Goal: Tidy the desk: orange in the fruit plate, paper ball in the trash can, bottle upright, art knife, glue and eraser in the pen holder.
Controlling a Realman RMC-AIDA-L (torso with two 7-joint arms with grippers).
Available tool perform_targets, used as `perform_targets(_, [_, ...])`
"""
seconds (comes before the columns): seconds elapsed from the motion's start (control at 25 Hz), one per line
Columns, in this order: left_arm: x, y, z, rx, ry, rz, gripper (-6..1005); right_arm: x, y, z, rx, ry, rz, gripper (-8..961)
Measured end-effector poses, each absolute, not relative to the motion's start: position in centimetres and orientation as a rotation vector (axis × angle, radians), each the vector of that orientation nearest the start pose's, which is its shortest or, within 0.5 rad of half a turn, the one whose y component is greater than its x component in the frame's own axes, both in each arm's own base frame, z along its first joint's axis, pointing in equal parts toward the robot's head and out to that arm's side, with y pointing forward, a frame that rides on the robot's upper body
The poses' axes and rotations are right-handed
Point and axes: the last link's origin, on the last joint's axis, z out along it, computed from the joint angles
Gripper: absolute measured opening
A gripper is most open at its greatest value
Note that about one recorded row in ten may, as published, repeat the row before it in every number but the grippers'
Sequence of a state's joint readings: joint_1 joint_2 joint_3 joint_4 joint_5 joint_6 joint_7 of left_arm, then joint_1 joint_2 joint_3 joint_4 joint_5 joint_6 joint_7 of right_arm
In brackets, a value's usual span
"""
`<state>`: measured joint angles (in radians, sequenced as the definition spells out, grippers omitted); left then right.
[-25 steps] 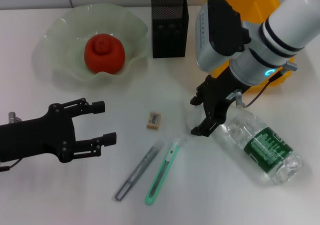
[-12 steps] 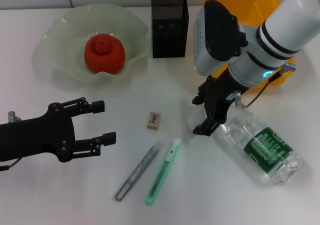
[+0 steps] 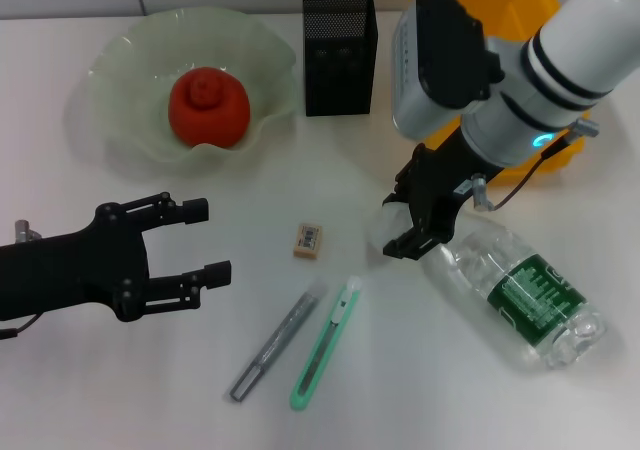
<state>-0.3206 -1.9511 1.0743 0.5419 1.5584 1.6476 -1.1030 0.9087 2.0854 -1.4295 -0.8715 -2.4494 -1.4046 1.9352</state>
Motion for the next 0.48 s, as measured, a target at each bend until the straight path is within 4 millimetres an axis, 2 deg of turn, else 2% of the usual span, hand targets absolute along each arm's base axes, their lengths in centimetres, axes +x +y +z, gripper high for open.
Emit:
perform_targets(0.04, [-29.8, 26.8, 1.2, -2.743, -0.435, -0.867, 753, 13.8, 37.8, -5.8, -3.037, 0.096, -0.562, 575])
perform_targets(0.08, [-29.8, 26.8, 1.2, -2.743, -0.435, -0.867, 752, 13.8, 37.8, -5.8, -3.037, 0.096, -0.562, 575])
perform_targets(0.2, [-29.8, 26.8, 1.2, -2.741, -0.435, -0.868, 750, 12.7, 37.3, -4.0, -3.052, 0.119, -0.492, 576])
perform_targets(0.24, [-29.8, 26.8, 1.2, -2.741, -0.435, -0.868, 750, 12.1, 36.9, -2.8, -3.065, 0.139, -0.435, 576])
perform_targets(0.28, [-29.8, 26.8, 1.2, -2.741, -0.435, -0.868, 749, 12.1, 36.9, -2.8, -3.065, 0.139, -0.435, 577])
perform_targets(0.44, [-29.8, 26.8, 1.3, -2.742, -0.434, -0.868, 747, 12.2, 36.6, -0.2, -3.056, 0.217, -0.295, 580])
perform_targets(0.48, [-29.8, 26.8, 1.3, -2.742, -0.434, -0.867, 747, 13.1, 36.8, 1.7, -3.011, 0.305, -0.196, 581])
